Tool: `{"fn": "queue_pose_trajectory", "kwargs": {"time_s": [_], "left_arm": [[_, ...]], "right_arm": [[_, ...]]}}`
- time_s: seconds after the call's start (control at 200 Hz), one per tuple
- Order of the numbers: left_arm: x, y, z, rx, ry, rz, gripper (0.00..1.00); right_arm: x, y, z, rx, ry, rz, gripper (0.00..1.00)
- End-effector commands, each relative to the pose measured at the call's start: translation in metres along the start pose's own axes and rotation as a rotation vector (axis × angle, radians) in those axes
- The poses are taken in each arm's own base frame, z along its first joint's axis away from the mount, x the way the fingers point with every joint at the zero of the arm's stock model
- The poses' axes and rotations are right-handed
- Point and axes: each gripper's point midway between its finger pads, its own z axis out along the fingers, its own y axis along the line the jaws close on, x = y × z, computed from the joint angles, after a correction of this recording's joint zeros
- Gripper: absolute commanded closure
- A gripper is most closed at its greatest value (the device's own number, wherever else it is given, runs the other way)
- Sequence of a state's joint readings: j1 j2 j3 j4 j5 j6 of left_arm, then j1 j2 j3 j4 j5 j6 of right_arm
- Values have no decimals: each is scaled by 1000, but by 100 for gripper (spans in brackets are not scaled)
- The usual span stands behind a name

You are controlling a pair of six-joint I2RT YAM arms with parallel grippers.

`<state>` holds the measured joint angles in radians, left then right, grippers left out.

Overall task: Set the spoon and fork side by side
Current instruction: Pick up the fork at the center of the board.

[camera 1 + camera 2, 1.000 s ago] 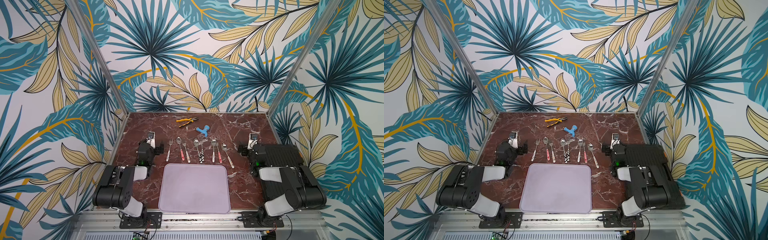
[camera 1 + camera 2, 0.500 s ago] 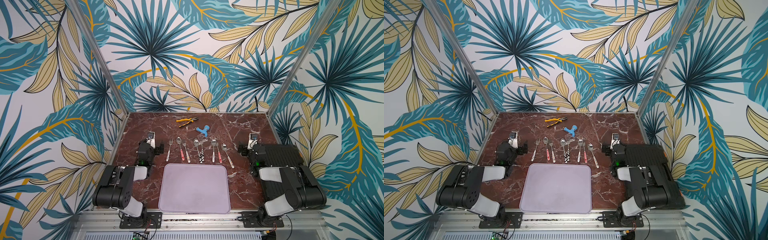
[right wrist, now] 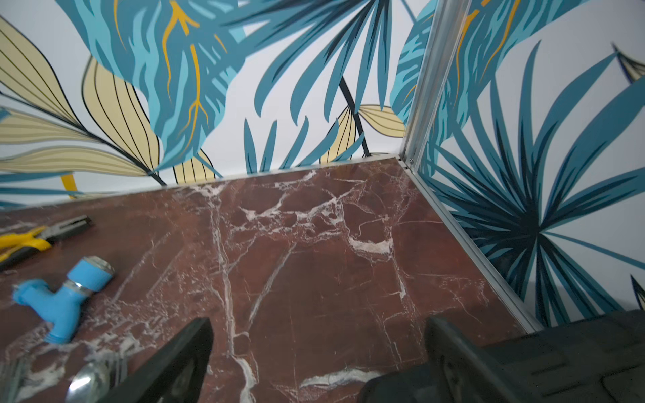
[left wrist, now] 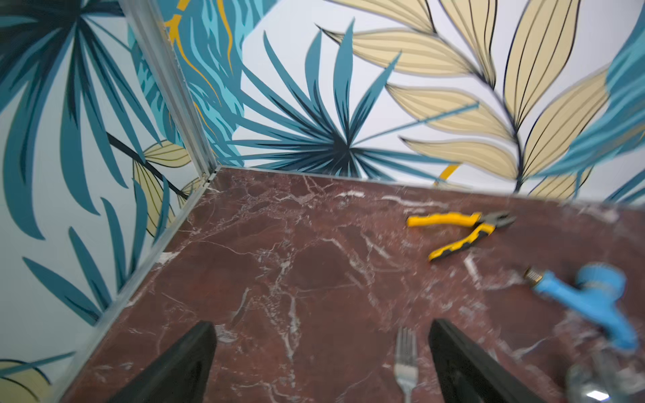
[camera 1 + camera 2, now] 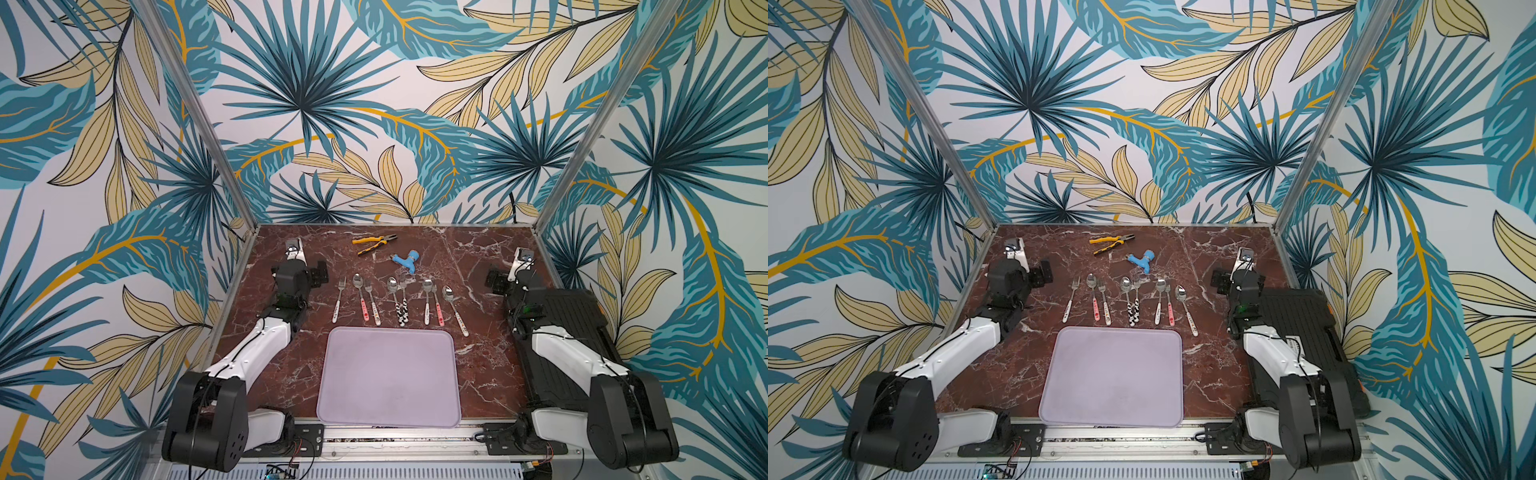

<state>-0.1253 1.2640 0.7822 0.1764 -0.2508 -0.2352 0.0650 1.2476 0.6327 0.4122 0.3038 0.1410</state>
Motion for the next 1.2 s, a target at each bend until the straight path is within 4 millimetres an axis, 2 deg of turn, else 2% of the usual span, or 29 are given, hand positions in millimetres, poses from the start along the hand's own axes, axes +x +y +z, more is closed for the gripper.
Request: {"fn": "queue_pose_trajectory", "kwargs": {"time_s": [0.0,0.06,0.11,0.19,0.215,0.315,0.496,0.611,0.711,0.851,0.976,1.197], "left_arm": [[33,19,-7,-51,239,-355,0],[35,-1,-4,73,329,-428,0],[40,-12,-7,100,423,-447,0],[45,-36,-10,143,514,-432,0],[47,-42,-12,144,534,-423,0],[53,-70,-20,171,597,-393,0],[86,-118,-34,180,795,-296,2],[109,-142,-41,169,891,-238,7],[130,-155,-41,152,952,-232,12],[160,-175,-41,127,1047,-220,10],[186,-187,-38,86,1140,-198,12],[205,-194,-29,33,1176,-143,12]], "right_arm": [[8,2,-11,-20,105,104,1],[5,-3,-18,19,154,220,0],[6,-8,-22,72,220,301,0],[4,4,-25,22,309,277,1],[10,5,-29,17,351,267,1],[13,12,-36,-24,381,284,1],[18,14,-55,-56,424,309,1],[20,9,-68,-52,429,307,1],[17,3,-78,-40,409,300,0],[11,-1,-88,-42,375,288,0],[12,-3,-89,-39,362,292,1],[14,1,-87,-60,369,306,0]]}}
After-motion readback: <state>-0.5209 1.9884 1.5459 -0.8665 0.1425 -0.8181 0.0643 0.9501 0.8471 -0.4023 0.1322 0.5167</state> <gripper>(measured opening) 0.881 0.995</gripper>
